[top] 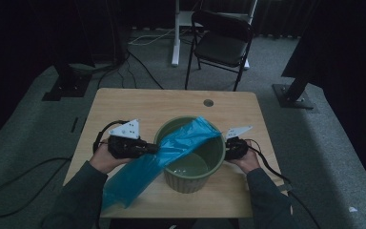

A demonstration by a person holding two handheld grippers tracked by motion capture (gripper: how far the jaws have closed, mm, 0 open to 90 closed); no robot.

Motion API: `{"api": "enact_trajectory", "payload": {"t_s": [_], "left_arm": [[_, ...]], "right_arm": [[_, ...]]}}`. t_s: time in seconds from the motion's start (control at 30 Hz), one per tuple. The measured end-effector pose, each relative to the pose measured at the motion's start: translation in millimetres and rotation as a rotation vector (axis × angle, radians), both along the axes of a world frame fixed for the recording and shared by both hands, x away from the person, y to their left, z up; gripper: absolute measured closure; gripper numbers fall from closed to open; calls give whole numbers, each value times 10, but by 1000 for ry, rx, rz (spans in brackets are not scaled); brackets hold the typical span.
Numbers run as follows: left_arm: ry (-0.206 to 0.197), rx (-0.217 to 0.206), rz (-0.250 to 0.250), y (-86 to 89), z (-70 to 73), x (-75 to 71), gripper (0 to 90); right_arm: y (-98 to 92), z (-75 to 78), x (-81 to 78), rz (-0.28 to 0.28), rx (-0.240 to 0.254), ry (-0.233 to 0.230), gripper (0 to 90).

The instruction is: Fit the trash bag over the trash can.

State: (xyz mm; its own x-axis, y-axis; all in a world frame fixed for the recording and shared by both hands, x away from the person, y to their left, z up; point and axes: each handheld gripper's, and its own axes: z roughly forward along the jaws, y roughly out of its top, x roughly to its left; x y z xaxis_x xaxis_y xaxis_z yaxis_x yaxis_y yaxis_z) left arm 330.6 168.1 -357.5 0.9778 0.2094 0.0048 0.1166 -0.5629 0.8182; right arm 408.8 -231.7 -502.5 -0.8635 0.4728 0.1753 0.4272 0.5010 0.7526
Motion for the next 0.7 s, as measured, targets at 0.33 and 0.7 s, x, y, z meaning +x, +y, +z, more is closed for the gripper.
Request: {"api": "enact_trajectory", "payload": {"t_s": [0.33,0.7], "left_arm": [[8,-4,6,95,-14,-28,870],[2,-14,4,44,30,-16,855]], "right_arm": [[5,-5,3,-2,-2,3,564],[-1,-1,3,-4,-5,1,567]]}}
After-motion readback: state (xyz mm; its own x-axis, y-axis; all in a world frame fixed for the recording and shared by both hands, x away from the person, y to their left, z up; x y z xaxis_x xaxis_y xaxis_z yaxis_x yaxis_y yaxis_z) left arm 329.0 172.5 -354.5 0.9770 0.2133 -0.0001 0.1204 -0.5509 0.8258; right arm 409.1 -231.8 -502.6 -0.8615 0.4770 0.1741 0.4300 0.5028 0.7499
